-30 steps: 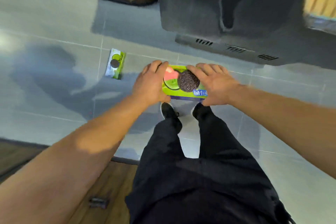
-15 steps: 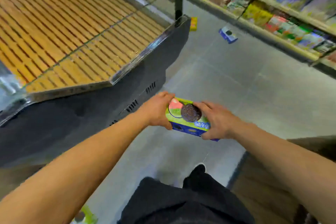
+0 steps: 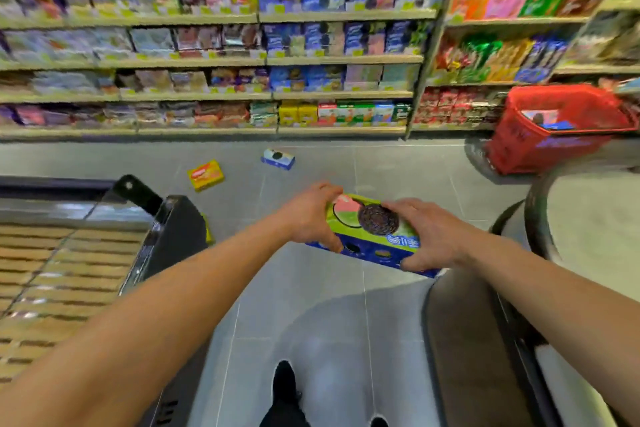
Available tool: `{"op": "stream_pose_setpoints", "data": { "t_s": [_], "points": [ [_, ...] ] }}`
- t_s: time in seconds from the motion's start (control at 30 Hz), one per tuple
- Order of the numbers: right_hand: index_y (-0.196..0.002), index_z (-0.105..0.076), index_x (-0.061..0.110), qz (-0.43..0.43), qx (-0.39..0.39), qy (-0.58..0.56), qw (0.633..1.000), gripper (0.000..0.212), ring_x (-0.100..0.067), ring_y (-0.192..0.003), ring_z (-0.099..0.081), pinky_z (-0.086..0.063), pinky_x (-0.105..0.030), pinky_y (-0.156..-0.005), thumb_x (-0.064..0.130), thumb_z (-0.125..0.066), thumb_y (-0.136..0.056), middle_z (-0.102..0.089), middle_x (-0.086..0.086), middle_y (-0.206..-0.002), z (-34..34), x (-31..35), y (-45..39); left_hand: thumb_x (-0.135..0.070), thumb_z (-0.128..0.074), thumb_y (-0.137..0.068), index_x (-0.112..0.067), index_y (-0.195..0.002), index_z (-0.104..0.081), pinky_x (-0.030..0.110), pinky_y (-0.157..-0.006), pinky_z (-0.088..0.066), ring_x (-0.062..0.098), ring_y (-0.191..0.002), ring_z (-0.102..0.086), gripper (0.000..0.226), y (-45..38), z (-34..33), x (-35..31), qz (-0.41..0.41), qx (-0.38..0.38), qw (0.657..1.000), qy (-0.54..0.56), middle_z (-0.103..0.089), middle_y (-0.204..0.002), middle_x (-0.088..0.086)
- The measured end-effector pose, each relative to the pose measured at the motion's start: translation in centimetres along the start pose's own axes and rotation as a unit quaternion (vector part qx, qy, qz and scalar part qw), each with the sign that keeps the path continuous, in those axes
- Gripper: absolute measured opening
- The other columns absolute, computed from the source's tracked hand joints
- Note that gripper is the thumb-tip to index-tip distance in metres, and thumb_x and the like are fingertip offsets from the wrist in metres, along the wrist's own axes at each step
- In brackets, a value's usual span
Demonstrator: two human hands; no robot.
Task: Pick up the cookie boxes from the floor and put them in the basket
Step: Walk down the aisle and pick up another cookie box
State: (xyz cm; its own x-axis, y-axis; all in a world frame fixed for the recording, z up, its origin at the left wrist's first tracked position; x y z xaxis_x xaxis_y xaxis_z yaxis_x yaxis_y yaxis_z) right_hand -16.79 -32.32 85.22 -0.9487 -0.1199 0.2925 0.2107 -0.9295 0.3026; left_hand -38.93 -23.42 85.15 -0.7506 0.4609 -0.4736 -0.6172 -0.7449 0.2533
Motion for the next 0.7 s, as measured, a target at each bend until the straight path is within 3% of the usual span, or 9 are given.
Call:
{"op": "stream_pose_setpoints", "data": {
  "t_s": [0.17, 0.43, 0.53, 0.7],
  "points": [
    [-0.150, -0.018, 0.036, -0.077, -0.053, -0.013, 0.996, 0.111, -0.023, -0.126, -0.043, -0.041, -0.039, -0.104, 0.051, -0.072, -0.054, -0.034, 0.003, -0.148, 4.5, 0.1, -1.3, -0.043, -0.089, -0.051, -0.022, -0.147, -0.031, 0.032, -0.108, -0.032, 0.019, -0.134, -0.035, 0.114, -5.4, 5.6, -0.4, -0.088, 0.004, 0.996, -0.018, -0.033, -0.149, -0.001],
    [-0.147, -0.025, 0.034, -0.169, -0.125, -0.064, 0.976, 0.108, -0.017, -0.122, -0.046, -0.044, -0.038, -0.102, 0.054, -0.071, -0.052, -0.040, 0.004, -0.142, 8.8, 0.3, -1.4, -0.046, -0.086, -0.053, -0.030, -0.144, -0.033, 0.031, -0.096, -0.034, 0.017, -0.128, -0.037, 0.106, -11.6, 11.4, -1.8, -0.181, 0.047, 0.982, -0.026, -0.036, -0.146, -0.005],
    [-0.146, -0.028, 0.035, -0.186, -0.145, -0.082, 0.968, 0.104, -0.012, -0.119, -0.045, -0.044, -0.035, -0.102, 0.055, -0.071, -0.054, -0.040, 0.008, -0.140, 10.0, -1.0, -1.0, -0.048, -0.086, -0.051, -0.032, -0.143, -0.036, 0.028, -0.089, -0.037, 0.013, -0.118, -0.040, 0.106, -13.5, 12.5, -3.2, -0.193, 0.064, 0.979, -0.008, -0.038, -0.143, -0.007],
    [-0.143, -0.035, 0.032, -0.195, -0.185, -0.087, 0.959, 0.093, -0.009, -0.117, -0.045, -0.042, -0.027, -0.098, 0.056, -0.070, -0.061, -0.041, 0.007, -0.138, 12.6, -4.6, -1.7, -0.043, -0.086, -0.053, -0.033, -0.138, -0.044, 0.030, -0.092, -0.042, 0.012, -0.113, -0.044, 0.096, -17.6, 14.2, -5.5, -0.187, 0.072, 0.979, 0.026, -0.044, -0.136, -0.007]
  ]
}}
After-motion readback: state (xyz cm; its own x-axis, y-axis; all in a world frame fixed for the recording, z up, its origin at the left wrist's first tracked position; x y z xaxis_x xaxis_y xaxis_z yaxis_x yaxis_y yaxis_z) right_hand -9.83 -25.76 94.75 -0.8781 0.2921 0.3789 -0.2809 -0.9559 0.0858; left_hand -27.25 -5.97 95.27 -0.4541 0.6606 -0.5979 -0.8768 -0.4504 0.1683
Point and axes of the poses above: each hand's wrist, its own y-axis away from the middle knuckle, its own z-axis out of the back of the hand, x = y × z, the point moved 2 cm from there along -y, towards the middle knuckle
